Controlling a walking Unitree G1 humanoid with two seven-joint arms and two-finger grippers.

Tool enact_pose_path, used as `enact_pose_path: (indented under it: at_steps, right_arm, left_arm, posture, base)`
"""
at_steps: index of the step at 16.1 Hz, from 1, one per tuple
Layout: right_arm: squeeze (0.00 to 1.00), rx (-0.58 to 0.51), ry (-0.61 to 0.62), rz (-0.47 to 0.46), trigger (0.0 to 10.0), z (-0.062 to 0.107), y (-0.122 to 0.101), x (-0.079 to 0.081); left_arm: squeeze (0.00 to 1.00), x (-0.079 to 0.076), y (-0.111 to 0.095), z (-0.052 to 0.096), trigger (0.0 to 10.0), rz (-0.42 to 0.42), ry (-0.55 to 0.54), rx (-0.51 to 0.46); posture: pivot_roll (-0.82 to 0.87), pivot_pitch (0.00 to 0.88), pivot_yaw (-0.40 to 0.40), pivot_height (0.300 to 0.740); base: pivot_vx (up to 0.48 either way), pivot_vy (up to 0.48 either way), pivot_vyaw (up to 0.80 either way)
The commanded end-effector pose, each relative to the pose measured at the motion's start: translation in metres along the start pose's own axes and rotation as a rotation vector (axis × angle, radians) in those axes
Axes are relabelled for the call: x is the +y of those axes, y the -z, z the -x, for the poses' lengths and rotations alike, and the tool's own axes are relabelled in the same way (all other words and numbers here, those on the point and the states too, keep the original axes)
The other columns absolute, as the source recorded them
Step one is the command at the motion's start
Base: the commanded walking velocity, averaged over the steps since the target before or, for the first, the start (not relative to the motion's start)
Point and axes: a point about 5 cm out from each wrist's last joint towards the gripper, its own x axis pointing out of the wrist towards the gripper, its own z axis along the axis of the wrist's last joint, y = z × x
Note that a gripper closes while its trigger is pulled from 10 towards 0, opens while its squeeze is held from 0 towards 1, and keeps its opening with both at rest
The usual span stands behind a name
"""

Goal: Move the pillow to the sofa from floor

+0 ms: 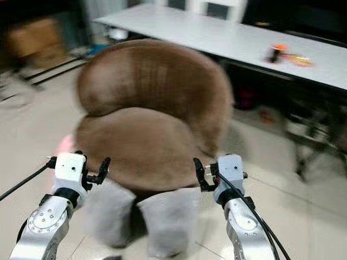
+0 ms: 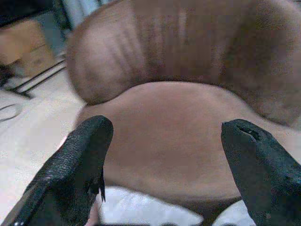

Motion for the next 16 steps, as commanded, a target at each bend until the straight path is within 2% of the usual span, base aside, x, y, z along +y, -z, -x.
enact_pose_path:
  at_steps: [1,2,4,6,9,11,16]
  right_arm:
    - [1.0,-0.01,0.016,0.004,10.0,-0.0016,-0.0013,-0.0028]
    - [1.0,-0.013,0.033,-0.004,10.0,-0.0017,-0.0012,-0.0041]
    - [1.0,0.009,0.108,-0.001,10.0,-0.0033,0.0009,-0.0105]
    - [1.0,0.003,0.097,-0.007,10.0,-0.0039,0.0002,-0.0102]
    - [1.0,-0.015,0.062,0.015,10.0,-0.0037,-0.0025,-0.0059]
    - [1.0,-0.017,0.071,0.008,10.0,-0.0038,-0.0029,-0.007]
    - [1.0,-0.043,0.072,-0.017,10.0,-0.0045,-0.0065,-0.0095]
  left_arm:
    - [0.12,0.0015,-0.0027,-0.0017,10.0,-0.016,-0.017,-0.012]
    - [0.12,0.0019,-0.0028,-0.0028,10.0,-0.016,-0.022,-0.011]
    - [0.14,0.0024,-0.0045,-0.0038,10.0,0.004,-0.018,-0.023]
    - [0.15,0.0021,-0.0053,-0.0041,10.0,0.01,-0.014,-0.027]
    - [0.15,0.0018,-0.0055,-0.0043,10.0,0.014,-0.014,-0.028]
    - [0.14,0.0021,-0.0049,-0.0044,10.0,0.014,-0.016,-0.026]
    - [0.11,-0.0007,-0.003,-0.0047,10.0,-0.016,-0.001,-0.023]
  posture:
    - [-0.06,0.0,-0.041,0.74]
    - [-0.06,0.0,-0.041,0.74]
    - [-0.06,0.0,-0.038,0.74]
    - [-0.06,0.0,-0.037,0.74]
    - [-0.06,0.0,-0.036,0.74]
    - [-0.06,0.0,-0.039,0.74]
    - [-0.06,0.0,-0.044,0.74]
  base:
    - [0.0,0.0,0.8]
    - [0.0,0.0,0.8]
    - [0.0,0.0,0.0]
    - [0.157,0.0,0.0]
    - [0.33,0.0,0.7]
    - [0.326,0.0,0.0]
    - [0.0,0.0,0.0]
